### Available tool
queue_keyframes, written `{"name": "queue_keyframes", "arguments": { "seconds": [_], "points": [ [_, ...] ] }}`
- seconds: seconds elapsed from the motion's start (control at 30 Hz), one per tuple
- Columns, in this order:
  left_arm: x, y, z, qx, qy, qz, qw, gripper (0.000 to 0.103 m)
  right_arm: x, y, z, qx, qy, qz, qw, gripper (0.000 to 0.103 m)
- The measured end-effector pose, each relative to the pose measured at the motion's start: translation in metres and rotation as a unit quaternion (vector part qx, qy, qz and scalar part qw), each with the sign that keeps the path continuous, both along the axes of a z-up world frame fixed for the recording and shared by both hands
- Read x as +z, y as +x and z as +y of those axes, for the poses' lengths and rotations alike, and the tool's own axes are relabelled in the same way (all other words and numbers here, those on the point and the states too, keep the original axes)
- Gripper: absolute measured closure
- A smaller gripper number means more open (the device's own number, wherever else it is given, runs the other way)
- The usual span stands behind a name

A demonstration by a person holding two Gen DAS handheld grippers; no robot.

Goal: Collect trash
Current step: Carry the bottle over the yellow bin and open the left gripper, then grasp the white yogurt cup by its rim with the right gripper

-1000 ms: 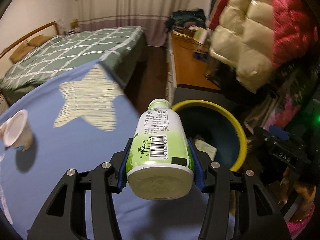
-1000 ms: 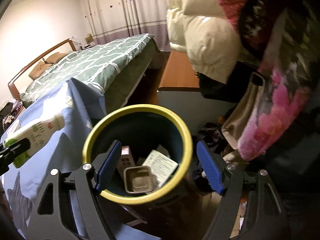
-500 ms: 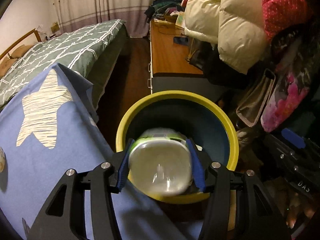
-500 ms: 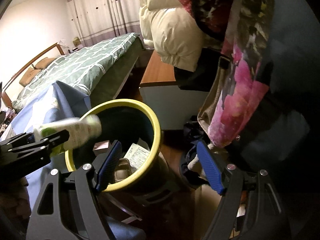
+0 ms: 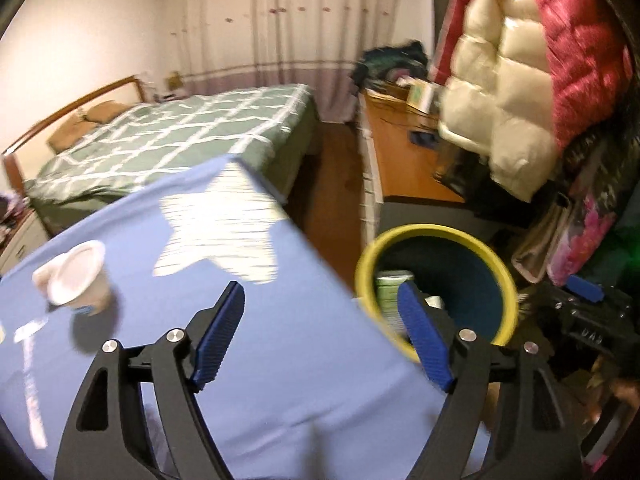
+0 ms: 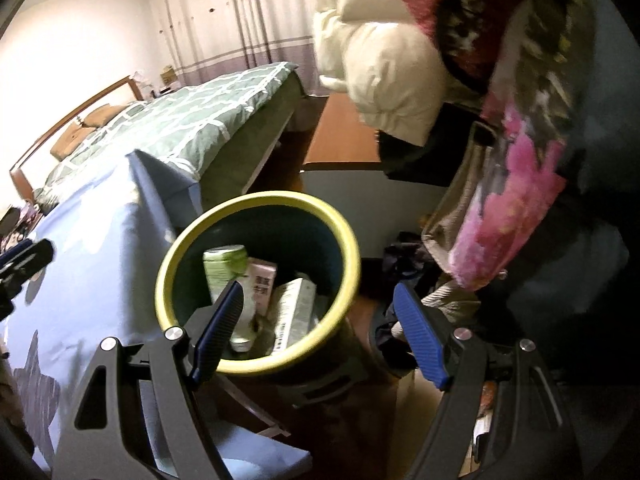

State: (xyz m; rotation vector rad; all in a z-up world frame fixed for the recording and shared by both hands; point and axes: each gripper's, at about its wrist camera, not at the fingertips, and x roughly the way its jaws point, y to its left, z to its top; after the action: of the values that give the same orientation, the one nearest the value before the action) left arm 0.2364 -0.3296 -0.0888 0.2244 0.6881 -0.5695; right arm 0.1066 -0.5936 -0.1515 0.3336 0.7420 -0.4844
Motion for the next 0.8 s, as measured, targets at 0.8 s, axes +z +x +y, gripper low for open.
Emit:
{"name": "queue_keyframes", "arguments": {
  "seconds": [0.8],
  "points": [
    [-0.047,0.063,0.345,0.328,0.024,0.003,0.9443,0.021,0.013,0.135,0.173,0.197,-0.010,0.026,0.980,0.030]
  ]
}}
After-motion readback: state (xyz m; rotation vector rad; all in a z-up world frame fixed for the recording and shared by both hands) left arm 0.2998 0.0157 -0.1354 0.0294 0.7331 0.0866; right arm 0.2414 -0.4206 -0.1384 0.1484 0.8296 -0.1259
